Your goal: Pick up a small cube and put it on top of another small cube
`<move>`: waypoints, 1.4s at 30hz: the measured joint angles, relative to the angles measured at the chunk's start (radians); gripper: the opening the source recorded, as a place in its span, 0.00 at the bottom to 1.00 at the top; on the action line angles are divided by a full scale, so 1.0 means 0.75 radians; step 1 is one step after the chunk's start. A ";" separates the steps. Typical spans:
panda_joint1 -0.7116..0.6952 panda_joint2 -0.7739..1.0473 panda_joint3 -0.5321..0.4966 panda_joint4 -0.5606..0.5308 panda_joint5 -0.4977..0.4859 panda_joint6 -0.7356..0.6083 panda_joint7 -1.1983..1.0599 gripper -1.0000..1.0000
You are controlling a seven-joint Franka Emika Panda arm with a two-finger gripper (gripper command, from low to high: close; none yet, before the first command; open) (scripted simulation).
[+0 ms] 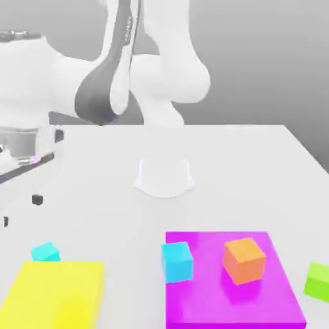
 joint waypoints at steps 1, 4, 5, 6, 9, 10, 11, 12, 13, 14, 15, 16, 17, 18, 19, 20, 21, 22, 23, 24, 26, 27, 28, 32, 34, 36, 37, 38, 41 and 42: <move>-0.011 0.029 -0.007 -0.011 0.009 0.016 0.049 0.50; -0.030 0.117 -0.032 -0.044 0.054 0.066 0.181 0.50; -0.034 0.146 -0.040 -0.055 0.076 0.082 0.219 0.50; -0.037 0.178 -0.047 -0.063 0.098 0.102 0.249 0.50; -0.037 0.308 -0.059 -0.048 0.109 0.203 0.283 0.50; -0.033 0.356 -0.064 -0.039 0.105 0.240 0.288 0.50; -0.027 0.405 -0.072 -0.030 0.102 0.278 0.293 0.50; -0.018 0.452 -0.082 -0.021 0.101 0.316 0.293 0.00; -0.018 0.452 -0.082 -0.021 0.101 0.316 0.293 0.00; -0.018 0.452 -0.082 -0.021 0.101 0.316 0.293 0.00; -0.018 0.452 -0.082 -0.021 0.102 0.317 0.293 0.00; -0.018 0.452 -0.082 -0.021 0.102 0.319 0.292 0.00; -0.018 0.452 -0.082 -0.021 0.102 0.320 0.292 0.00; -0.013 0.477 -0.087 -0.016 0.100 0.338 0.294 0.00; -0.015 0.464 -0.085 -0.019 0.102 0.328 0.293 0.00; -0.018 0.433 -0.080 -0.025 0.106 0.304 0.290 0.00; -0.020 0.393 -0.077 -0.033 0.111 0.273 0.288 0.00; -0.023 0.349 -0.073 -0.042 0.117 0.237 0.283 0.00; -0.025 0.303 -0.070 -0.051 0.121 0.200 0.280 0.00; -0.026 0.255 -0.068 -0.061 0.123 0.162 0.277 0.00; 0.009 0.165 -0.033 -0.064 0.126 0.077 0.302 0.00; 0.045 0.122 -0.001 -0.058 0.131 0.032 0.324 0.00; 0.108 0.079 0.035 -0.051 0.138 -0.014 0.346 0.00; 0.367 -0.080 0.137 -0.023 0.182 -0.194 0.431 0.00; 0.442 -0.152 0.188 -0.010 0.206 -0.281 0.472 0.00; 0.514 -0.219 0.257 0.003 0.235 -0.365 0.512 0.00; 0.532 -0.220 0.279 0.003 0.233 -0.368 0.530 0.00; 0.538 -0.201 0.291 -0.001 0.223 -0.348 0.546 0.00; 0.541 -0.102 0.304 -0.023 0.176 -0.232 0.587 0.00; 0.541 -0.064 0.306 -0.031 0.162 -0.186 0.598 0.00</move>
